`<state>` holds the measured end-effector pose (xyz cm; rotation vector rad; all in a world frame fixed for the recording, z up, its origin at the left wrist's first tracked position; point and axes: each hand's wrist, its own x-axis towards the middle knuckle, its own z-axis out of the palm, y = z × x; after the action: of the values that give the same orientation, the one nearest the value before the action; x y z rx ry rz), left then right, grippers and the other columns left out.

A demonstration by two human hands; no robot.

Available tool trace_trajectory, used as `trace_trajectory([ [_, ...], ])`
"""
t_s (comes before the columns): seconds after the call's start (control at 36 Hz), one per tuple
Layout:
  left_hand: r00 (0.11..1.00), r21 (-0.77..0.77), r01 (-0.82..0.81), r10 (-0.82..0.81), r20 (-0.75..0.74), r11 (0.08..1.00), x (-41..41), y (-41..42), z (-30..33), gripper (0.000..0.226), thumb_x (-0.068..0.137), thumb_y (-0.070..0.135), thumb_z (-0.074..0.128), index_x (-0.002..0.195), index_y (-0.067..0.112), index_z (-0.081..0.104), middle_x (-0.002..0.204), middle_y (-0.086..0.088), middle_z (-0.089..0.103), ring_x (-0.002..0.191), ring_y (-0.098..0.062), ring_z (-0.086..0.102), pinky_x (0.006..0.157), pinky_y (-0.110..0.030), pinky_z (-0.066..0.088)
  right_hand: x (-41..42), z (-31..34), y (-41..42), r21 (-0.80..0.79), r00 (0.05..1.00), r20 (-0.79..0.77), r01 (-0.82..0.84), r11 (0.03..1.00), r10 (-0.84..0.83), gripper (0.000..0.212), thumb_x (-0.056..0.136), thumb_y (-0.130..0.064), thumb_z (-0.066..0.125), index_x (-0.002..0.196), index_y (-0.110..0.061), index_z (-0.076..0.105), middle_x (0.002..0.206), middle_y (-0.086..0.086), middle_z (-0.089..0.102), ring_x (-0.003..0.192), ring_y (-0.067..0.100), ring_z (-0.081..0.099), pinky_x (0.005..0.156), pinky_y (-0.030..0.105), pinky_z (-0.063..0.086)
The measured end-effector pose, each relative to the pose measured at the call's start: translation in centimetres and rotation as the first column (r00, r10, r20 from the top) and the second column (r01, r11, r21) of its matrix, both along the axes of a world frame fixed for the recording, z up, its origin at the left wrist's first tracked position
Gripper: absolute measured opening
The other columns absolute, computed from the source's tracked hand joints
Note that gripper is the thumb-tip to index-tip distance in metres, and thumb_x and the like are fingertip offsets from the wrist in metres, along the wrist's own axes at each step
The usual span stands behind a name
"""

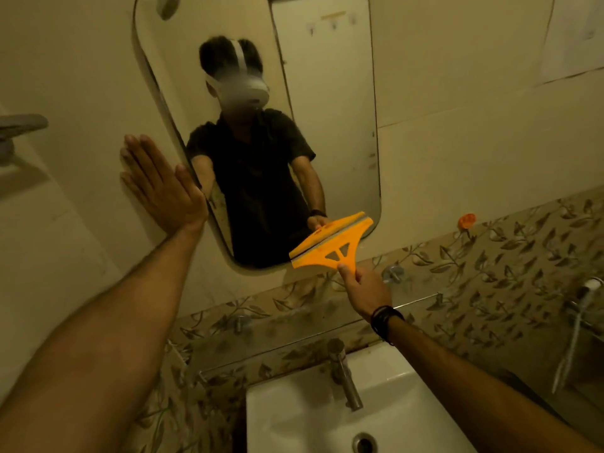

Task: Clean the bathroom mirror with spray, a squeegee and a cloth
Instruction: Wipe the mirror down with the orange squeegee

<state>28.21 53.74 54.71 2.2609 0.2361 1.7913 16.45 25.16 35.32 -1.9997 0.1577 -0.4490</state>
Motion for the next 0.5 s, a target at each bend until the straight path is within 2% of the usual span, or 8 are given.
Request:
trace_trajectory([
  [0.08, 1.0, -0.008, -0.008, 0.008, -0.009, 1.0, 0.2, 0.2, -0.2, 0.065, 0.107, 0.043, 0.014, 0.162, 0.008, 0.013, 0.169, -0.013, 0.016, 0.158, -0.028, 0.013, 0.128, -0.048, 0.011, -0.5, -1.2, -1.0, -0.045, 0.995, -0.103, 0.006, 0.999, -0.01, 0.053, 0.102, -0.051, 0.043, 0.057, -0.023, 0.038, 0.056, -0.004, 0.039, 0.054, 0.018, 0.039, 0.052, 0.031, 0.024],
  [0.17, 1.0, -0.022, -0.008, 0.008, -0.018, 1.0, 0.0, -0.1, -0.1, 0.063, 0.108, 0.039, 0.023, 0.162, 0.008, 0.012, 0.169, -0.013, 0.016, 0.158, -0.028, 0.013, 0.128, -0.049, 0.01, -1.2, -2.1, -2.6, -0.003, 0.988, -0.142, 0.053, 0.999, -0.053, 0.054, 0.101, -0.052, 0.042, 0.058, -0.02, 0.041, 0.057, -0.002, 0.039, 0.055, 0.016, 0.038, 0.054, 0.031, 0.026],
  [0.28, 1.0, -0.023, -0.009, 0.009, -0.028, 1.0, -0.2, -0.3, -0.1, 0.063, 0.109, 0.037, 0.026, 0.162, 0.008, 0.01, 0.17, -0.013, 0.013, 0.158, -0.028, 0.01, 0.128, -0.048, 0.008, -1.6, -1.9, -4.2, -0.013, 0.996, -0.002, 0.087, 0.996, -0.087, 0.064, 0.098, -0.06, 0.039, 0.068, -0.008, 0.06, 0.054, -0.003, 0.038, 0.05, 0.014, 0.036, 0.052, 0.03, 0.025],
  [0.42, 0.998, -0.035, -0.034, 0.032, -0.059, 0.999, -0.6, -0.6, -0.1, 0.063, 0.109, 0.038, 0.022, 0.162, 0.009, 0.009, 0.17, -0.011, 0.012, 0.158, -0.026, 0.009, 0.128, -0.046, 0.008, -0.8, 1.8, -5.0, -0.067, 0.977, 0.202, 0.088, 0.994, -0.073, 0.055, 0.096, -0.064, 0.039, 0.061, -0.022, 0.044, 0.053, -0.005, 0.038, 0.049, 0.013, 0.036, 0.051, 0.034, 0.026],
  [0.5, 0.997, -0.03, -0.035, 0.033, -0.076, 0.999, -0.7, -0.6, -0.1, 0.063, 0.109, 0.039, 0.021, 0.163, 0.01, 0.007, 0.171, -0.011, 0.009, 0.158, -0.026, 0.008, 0.128, -0.046, 0.006, -0.1, 5.0, -5.1, -0.004, 0.962, 0.262, 0.08, 0.997, -0.076, 0.05, 0.099, -0.057, 0.045, 0.06, -0.026, 0.04, 0.053, -0.007, 0.035, 0.049, 0.012, 0.032, 0.051, 0.032, 0.024],
])
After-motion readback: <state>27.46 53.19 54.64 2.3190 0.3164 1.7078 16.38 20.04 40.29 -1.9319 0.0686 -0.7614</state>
